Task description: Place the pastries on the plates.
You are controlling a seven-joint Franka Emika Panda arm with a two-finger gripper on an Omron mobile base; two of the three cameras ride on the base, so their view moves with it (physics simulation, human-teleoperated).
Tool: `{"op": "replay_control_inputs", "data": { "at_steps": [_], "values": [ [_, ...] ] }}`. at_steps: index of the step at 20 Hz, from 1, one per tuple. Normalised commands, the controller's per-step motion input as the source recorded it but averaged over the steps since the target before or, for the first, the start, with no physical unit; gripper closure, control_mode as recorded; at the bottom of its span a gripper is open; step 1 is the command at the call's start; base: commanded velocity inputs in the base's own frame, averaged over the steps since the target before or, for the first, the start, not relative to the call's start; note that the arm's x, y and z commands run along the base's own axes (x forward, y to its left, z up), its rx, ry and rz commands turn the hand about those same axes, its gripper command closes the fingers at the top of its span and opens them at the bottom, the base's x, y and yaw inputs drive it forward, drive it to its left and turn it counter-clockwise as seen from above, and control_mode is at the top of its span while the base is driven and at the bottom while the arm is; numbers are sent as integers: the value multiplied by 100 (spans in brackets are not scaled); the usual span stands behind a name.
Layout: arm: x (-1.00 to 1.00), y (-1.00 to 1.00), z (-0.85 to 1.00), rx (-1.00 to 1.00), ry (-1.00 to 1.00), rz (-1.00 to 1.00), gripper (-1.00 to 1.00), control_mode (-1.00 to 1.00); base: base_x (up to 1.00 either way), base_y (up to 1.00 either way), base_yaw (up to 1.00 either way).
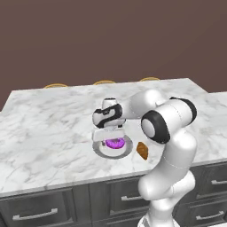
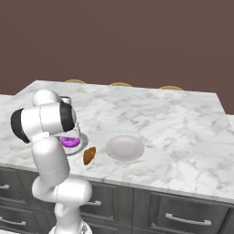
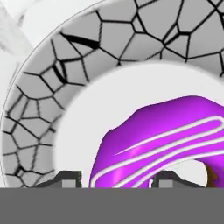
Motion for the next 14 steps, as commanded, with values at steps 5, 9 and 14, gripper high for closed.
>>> {"op": "replay_control_inputs", "data": {
  "at_steps": [5,9,14],
  "values": [
    [-10,0,32,0,0,0,-100,-100,0,0,0],
    [-7,-21,61,0,0,0,-100,-100,0,0,0],
    [-58,-91,43,0,4,-6,-100,-100,0,0,0]
  ]
}}
